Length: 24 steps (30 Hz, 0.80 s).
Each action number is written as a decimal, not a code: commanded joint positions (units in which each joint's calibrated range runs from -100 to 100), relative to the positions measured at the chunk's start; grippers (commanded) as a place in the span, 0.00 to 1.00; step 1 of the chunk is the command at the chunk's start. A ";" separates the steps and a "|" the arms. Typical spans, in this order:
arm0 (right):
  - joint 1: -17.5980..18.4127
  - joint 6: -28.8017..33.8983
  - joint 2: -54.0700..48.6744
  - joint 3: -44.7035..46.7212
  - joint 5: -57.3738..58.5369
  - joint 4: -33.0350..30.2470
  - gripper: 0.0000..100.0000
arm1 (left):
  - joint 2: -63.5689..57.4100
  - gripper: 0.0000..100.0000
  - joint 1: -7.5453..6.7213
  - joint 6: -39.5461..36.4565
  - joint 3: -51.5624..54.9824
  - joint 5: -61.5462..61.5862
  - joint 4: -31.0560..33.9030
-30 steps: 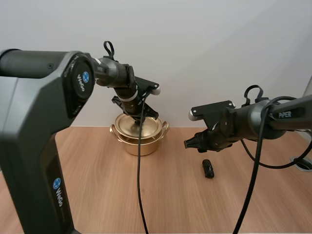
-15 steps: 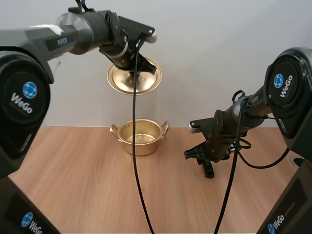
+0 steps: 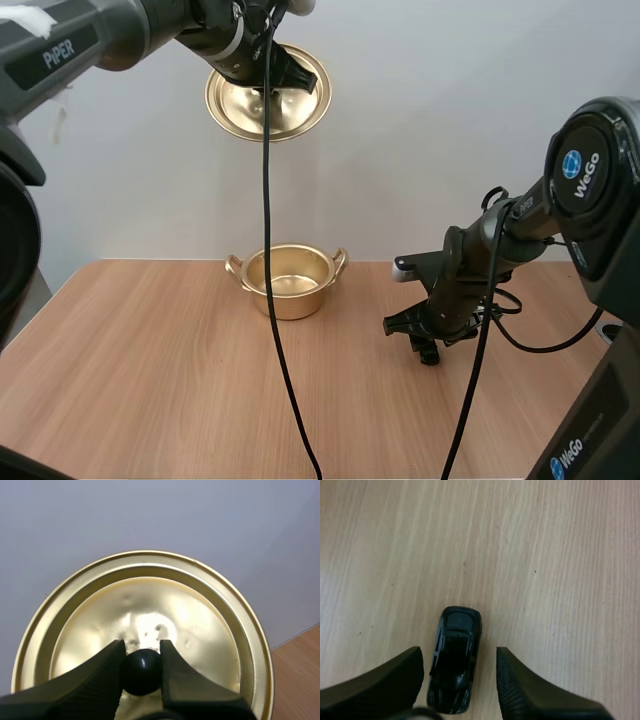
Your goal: Open the pot, put the car inside, and close it
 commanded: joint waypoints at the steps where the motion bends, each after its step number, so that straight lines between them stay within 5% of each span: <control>1: -0.01 -0.07 1.45 0.06 0.41 0.07 0.72 | -0.27 0.00 0.00 0.00 -0.17 0.30 0.03; 7: -0.01 -0.07 2.95 0.06 -0.92 0.07 0.60 | -1.88 0.00 0.00 0.00 -0.59 0.49 0.03; 11: -0.01 -0.07 2.95 -0.19 -1.32 0.07 0.00 | -2.64 0.00 0.00 0.00 -0.59 0.49 0.03; 24: 3.67 -3.29 -3.15 -17.34 -1.14 0.45 0.00 | -9.91 0.00 0.00 -1.51 -2.41 -7.57 -1.40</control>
